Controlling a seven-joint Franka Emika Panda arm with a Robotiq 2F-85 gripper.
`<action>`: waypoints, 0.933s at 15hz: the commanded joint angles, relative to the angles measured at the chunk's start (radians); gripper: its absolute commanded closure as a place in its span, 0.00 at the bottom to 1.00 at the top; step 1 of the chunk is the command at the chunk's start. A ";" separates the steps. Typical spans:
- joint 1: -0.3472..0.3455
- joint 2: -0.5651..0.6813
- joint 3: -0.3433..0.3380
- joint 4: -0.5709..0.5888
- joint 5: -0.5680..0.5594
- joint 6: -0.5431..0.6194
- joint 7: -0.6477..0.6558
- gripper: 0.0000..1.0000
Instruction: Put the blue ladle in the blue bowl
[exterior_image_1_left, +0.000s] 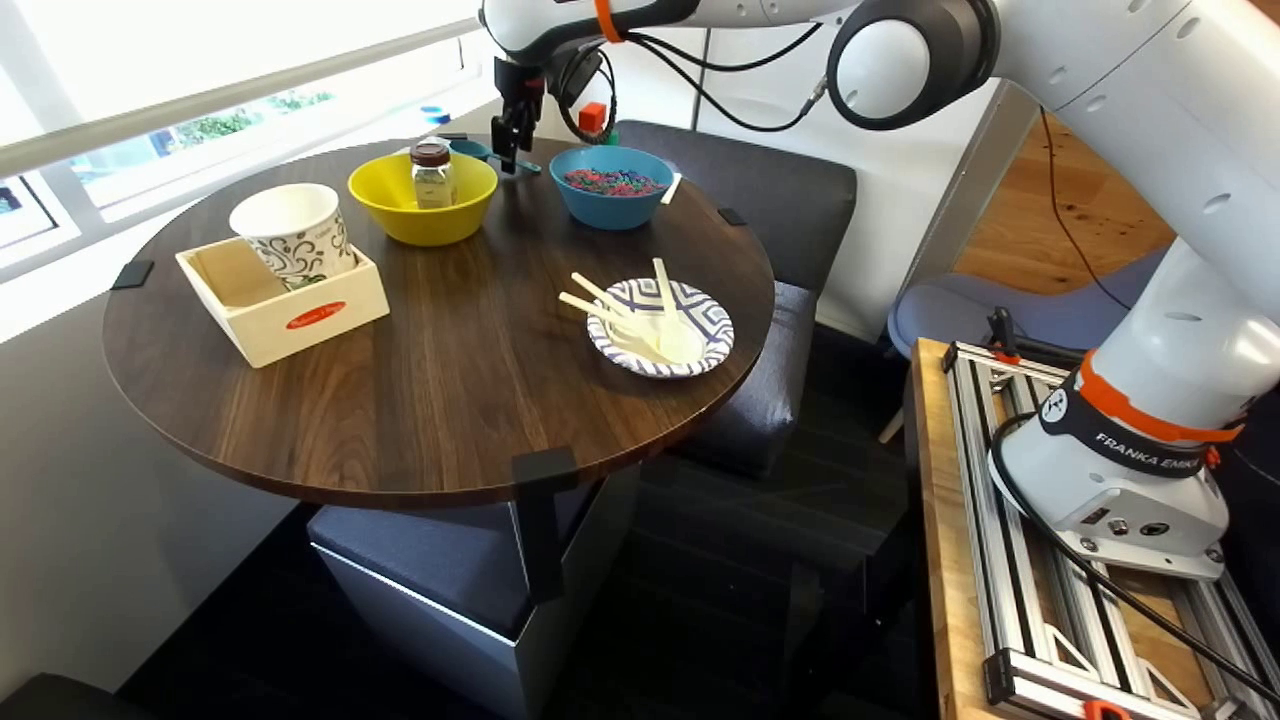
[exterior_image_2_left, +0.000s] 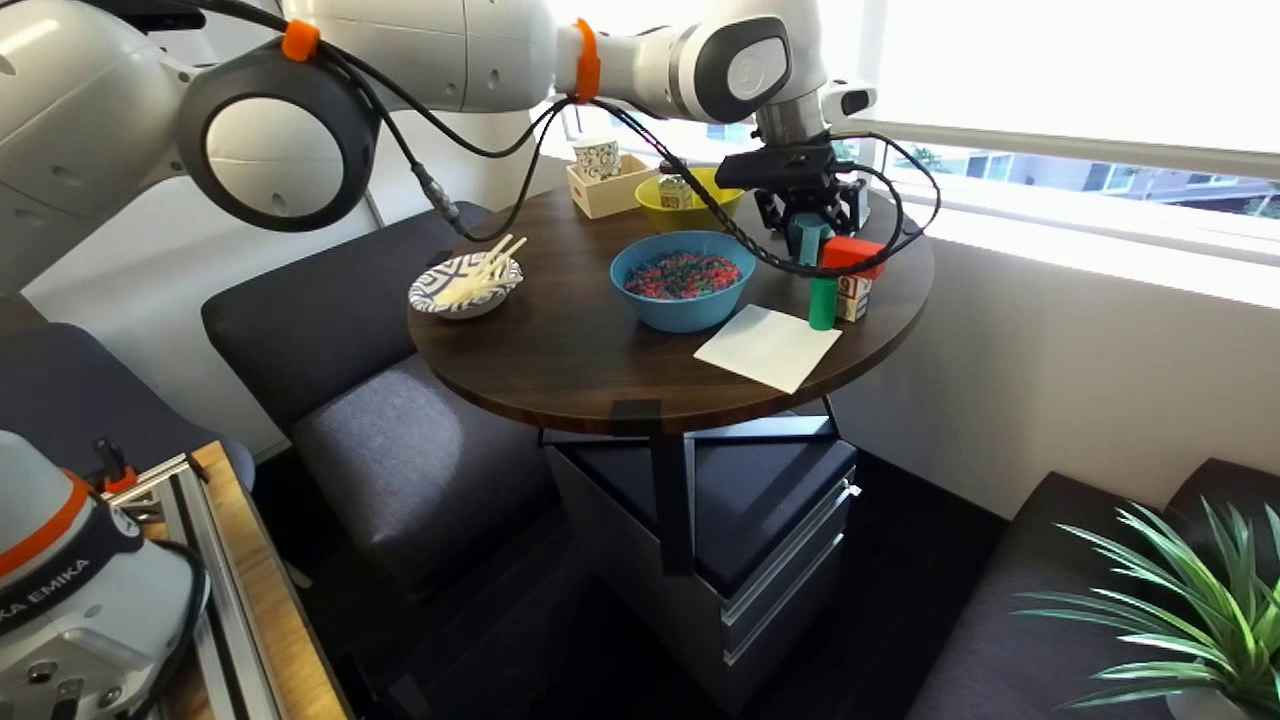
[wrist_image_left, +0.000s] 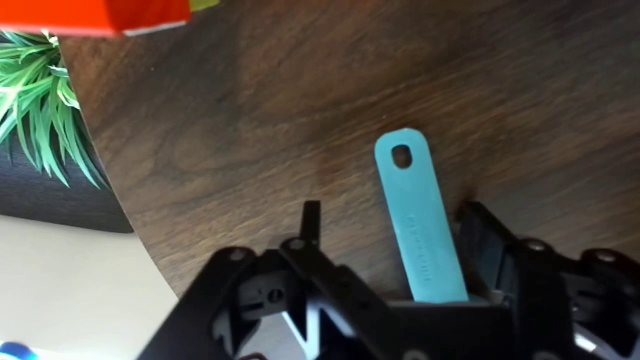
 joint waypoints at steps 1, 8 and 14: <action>-0.012 -0.003 0.026 0.002 0.023 -0.046 -0.024 0.58; -0.039 -0.045 0.080 -0.006 0.071 -0.172 -0.047 1.00; -0.046 -0.127 0.079 -0.032 0.090 -0.165 -0.002 0.98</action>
